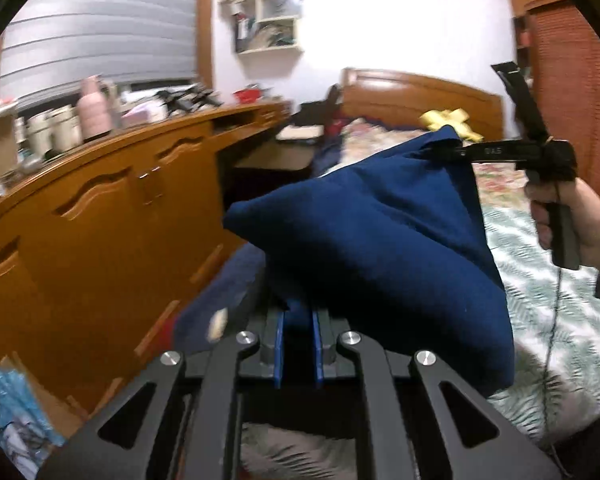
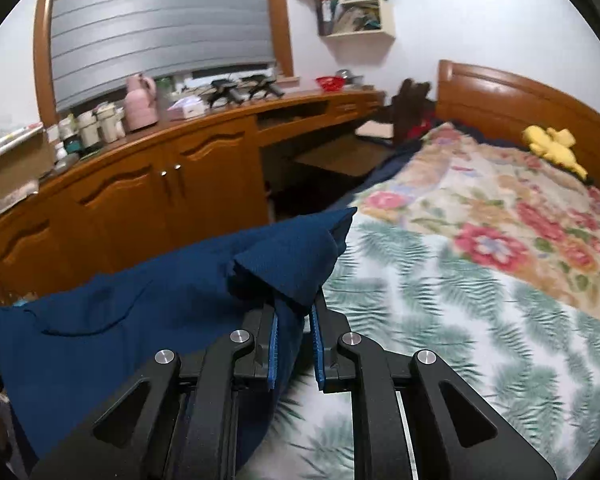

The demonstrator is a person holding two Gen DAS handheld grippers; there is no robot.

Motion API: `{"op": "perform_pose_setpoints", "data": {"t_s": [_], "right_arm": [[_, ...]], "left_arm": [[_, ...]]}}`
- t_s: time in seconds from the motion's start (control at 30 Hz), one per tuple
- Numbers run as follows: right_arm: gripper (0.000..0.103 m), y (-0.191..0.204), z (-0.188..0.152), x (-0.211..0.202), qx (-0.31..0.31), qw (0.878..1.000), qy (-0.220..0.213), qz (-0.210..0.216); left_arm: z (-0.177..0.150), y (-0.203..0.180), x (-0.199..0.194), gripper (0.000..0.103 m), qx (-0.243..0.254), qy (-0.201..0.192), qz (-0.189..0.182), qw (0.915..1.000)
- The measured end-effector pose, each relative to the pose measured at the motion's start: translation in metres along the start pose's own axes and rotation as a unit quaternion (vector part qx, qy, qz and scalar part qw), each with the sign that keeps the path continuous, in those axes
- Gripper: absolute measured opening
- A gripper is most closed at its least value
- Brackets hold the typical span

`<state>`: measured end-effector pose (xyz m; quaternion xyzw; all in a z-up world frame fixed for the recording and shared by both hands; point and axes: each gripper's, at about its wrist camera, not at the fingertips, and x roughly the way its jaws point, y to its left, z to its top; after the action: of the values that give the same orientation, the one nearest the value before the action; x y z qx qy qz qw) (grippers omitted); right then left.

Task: Fold large clothes
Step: 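Lift the folded jacket with both tools and carry it toward the desk-side bed edge, then lower the jacket onto the bed edge and open both tools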

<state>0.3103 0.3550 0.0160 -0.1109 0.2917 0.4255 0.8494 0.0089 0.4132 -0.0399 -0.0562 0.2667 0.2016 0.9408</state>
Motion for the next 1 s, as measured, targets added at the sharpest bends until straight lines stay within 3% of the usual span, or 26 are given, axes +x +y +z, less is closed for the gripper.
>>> {"op": "perform_pose_setpoints", "data": {"t_s": [0.13,0.3,0.47,0.6,0.83,1.0], "right_arm": [[0.014,0.024,-0.021,0.042,-0.009,0.997,0.080,0.008],[0.023,0.027,-0.049,0.023,-0.037,0.996,0.075,0.008],[0.029,0.021,-0.075,-0.039,-0.057,0.997,0.051,0.013],[0.037,0.011,-0.094,-0.099,-0.054,0.998,0.028,0.014],[0.065,-0.008,-0.131,-0.213,-0.056,0.998,-0.024,-0.033],[0.070,-0.033,-0.161,-0.282,-0.031,0.996,-0.053,-0.071]], "left_arm": [[-0.023,0.026,0.025,0.010,-0.030,0.048,0.020,0.9982],[-0.042,0.037,0.024,0.020,-0.048,0.060,0.031,0.9966],[-0.039,0.023,-0.011,0.030,-0.043,0.028,0.043,0.9978],[-0.026,0.000,-0.035,0.035,-0.039,-0.002,0.022,0.9990],[-0.005,-0.078,-0.062,0.035,-0.023,-0.026,-0.016,0.9993],[0.008,-0.144,-0.074,0.035,0.000,-0.030,-0.041,0.9987]]}}
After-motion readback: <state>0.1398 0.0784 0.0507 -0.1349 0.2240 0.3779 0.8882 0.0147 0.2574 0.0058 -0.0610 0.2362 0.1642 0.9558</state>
